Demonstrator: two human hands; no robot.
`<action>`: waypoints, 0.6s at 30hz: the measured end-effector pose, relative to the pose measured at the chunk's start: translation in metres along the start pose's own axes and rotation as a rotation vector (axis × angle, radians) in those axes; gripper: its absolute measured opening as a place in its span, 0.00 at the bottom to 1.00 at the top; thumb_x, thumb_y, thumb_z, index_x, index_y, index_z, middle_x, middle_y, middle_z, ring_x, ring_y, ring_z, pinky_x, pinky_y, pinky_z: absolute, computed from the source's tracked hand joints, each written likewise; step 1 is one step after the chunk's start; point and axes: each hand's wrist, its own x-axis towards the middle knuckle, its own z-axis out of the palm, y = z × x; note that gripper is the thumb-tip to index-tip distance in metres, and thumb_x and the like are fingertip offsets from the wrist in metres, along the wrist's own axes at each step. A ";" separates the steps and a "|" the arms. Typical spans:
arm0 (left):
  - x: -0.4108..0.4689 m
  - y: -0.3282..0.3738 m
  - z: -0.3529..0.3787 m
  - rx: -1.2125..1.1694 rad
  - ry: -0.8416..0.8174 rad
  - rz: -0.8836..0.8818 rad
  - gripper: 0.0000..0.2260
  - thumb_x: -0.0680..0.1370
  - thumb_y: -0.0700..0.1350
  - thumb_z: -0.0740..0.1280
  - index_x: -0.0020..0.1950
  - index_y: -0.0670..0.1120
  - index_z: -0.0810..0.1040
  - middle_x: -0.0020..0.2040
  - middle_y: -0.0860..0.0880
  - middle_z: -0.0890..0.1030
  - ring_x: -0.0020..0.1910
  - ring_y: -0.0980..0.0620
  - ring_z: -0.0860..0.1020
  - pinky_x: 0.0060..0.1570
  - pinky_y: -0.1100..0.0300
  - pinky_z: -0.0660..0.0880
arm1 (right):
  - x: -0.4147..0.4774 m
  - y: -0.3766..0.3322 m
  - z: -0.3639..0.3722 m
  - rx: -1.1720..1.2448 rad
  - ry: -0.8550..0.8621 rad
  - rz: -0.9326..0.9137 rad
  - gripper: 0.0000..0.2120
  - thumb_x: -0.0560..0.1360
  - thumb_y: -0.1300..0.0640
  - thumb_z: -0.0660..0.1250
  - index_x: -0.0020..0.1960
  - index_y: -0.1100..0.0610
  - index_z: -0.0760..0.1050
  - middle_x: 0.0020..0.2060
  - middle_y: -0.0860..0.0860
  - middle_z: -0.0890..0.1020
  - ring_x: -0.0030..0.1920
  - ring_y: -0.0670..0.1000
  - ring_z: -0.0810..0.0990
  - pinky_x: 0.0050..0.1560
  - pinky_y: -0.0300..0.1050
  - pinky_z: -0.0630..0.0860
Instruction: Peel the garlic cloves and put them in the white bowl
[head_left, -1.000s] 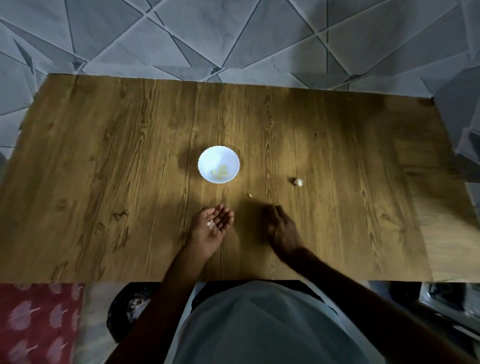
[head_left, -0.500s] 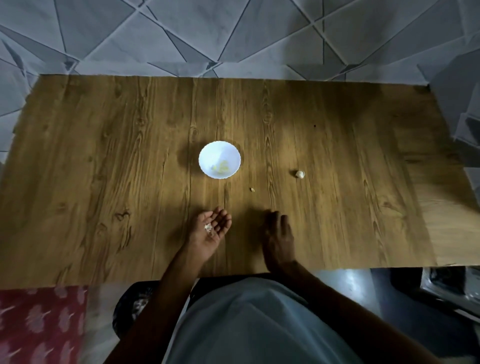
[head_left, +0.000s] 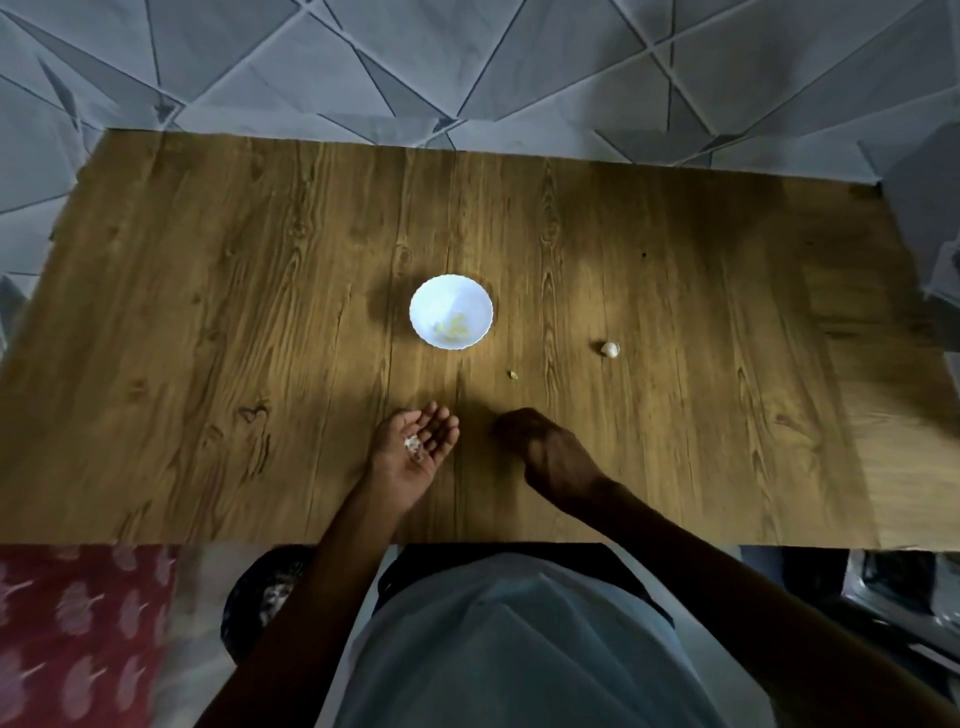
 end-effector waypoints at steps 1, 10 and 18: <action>-0.001 -0.001 0.001 -0.001 0.008 0.005 0.13 0.81 0.41 0.56 0.45 0.40 0.77 0.35 0.44 0.83 0.35 0.47 0.84 0.35 0.57 0.82 | 0.004 -0.002 0.002 -0.022 -0.043 -0.100 0.25 0.69 0.68 0.52 0.60 0.64 0.79 0.59 0.60 0.80 0.60 0.60 0.79 0.51 0.50 0.82; -0.017 -0.004 -0.002 -0.094 0.071 0.089 0.12 0.81 0.41 0.56 0.46 0.40 0.77 0.34 0.44 0.83 0.38 0.47 0.83 0.34 0.58 0.82 | -0.031 0.042 0.002 -0.086 -0.096 -0.416 0.18 0.70 0.70 0.62 0.55 0.62 0.83 0.55 0.57 0.84 0.57 0.58 0.83 0.52 0.51 0.82; -0.031 -0.025 -0.009 -0.158 0.125 0.132 0.12 0.81 0.41 0.56 0.46 0.39 0.77 0.34 0.44 0.83 0.45 0.46 0.79 0.39 0.57 0.82 | -0.024 0.060 0.002 0.285 0.051 0.012 0.15 0.71 0.70 0.70 0.56 0.60 0.83 0.54 0.55 0.83 0.54 0.55 0.82 0.55 0.46 0.79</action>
